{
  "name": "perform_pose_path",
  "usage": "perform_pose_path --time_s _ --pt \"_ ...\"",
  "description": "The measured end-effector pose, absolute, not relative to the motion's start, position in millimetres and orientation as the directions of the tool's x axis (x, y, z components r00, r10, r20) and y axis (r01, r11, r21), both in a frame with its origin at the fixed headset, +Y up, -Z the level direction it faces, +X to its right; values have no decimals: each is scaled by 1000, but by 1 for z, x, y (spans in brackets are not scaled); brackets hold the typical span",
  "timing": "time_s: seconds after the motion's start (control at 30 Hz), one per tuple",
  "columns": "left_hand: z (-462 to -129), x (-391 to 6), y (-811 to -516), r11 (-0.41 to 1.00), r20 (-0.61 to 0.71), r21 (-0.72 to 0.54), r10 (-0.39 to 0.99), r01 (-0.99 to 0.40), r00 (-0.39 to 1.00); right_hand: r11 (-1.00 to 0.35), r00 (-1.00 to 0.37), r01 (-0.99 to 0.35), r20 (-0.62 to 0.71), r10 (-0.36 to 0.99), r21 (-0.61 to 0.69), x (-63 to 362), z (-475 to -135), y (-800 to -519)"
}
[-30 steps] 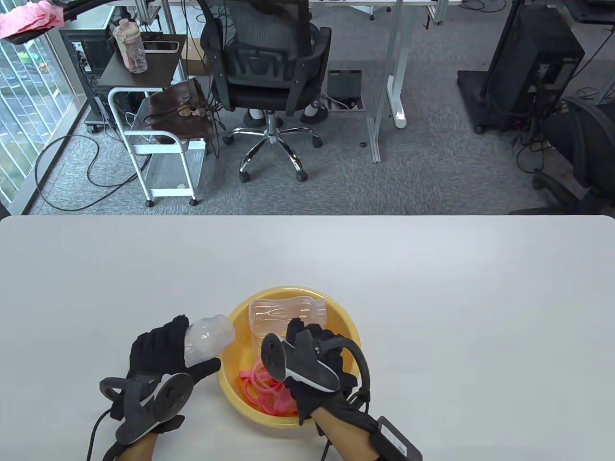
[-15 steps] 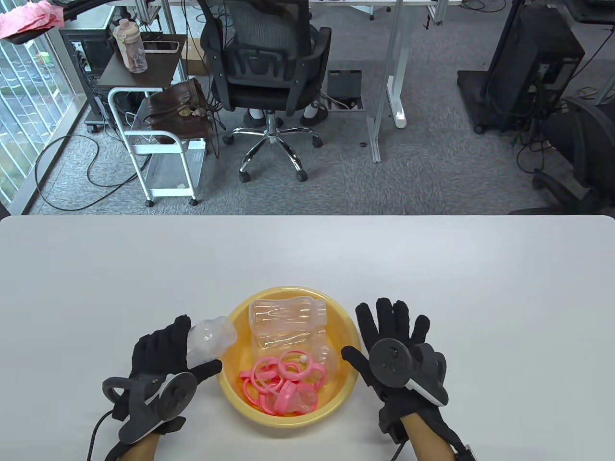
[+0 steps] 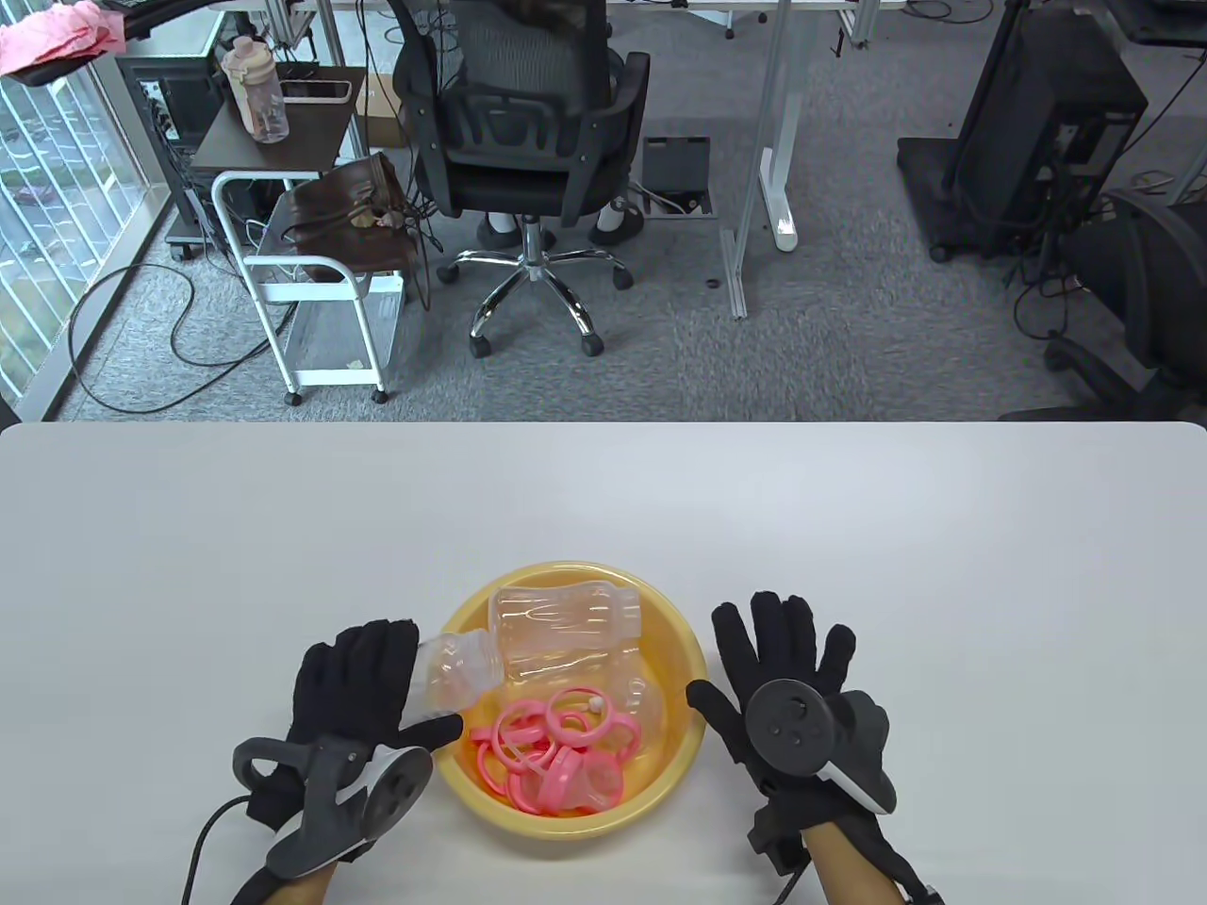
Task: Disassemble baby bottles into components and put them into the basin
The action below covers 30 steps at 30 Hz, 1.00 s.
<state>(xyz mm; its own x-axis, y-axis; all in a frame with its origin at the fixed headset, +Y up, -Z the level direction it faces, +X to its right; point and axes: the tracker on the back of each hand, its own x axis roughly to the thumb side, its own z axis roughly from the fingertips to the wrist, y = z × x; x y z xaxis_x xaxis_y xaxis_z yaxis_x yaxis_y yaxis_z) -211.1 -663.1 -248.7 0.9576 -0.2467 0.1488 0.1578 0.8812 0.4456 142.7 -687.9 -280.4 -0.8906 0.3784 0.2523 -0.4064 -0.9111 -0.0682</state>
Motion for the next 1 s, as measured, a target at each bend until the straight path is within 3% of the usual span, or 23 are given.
perform_pose_path --time_s 0.27,0.43,0.67,1.0 --pt "-271 -140 -642 944 234 215 -299 251 925 -894 -889 -434 217 404 -112 155 -280 -687" --pt "-290 -95 -649 903 285 47 -422 427 861 -892 -886 -441 208 414 -103 157 -281 -688" --pt "-297 -71 -665 865 286 10 -483 501 828 -893 -885 -440 214 413 -96 155 -282 -690" --pt "-300 -67 -669 875 274 24 -471 484 839 -896 -887 -431 230 401 -103 154 -283 -690"
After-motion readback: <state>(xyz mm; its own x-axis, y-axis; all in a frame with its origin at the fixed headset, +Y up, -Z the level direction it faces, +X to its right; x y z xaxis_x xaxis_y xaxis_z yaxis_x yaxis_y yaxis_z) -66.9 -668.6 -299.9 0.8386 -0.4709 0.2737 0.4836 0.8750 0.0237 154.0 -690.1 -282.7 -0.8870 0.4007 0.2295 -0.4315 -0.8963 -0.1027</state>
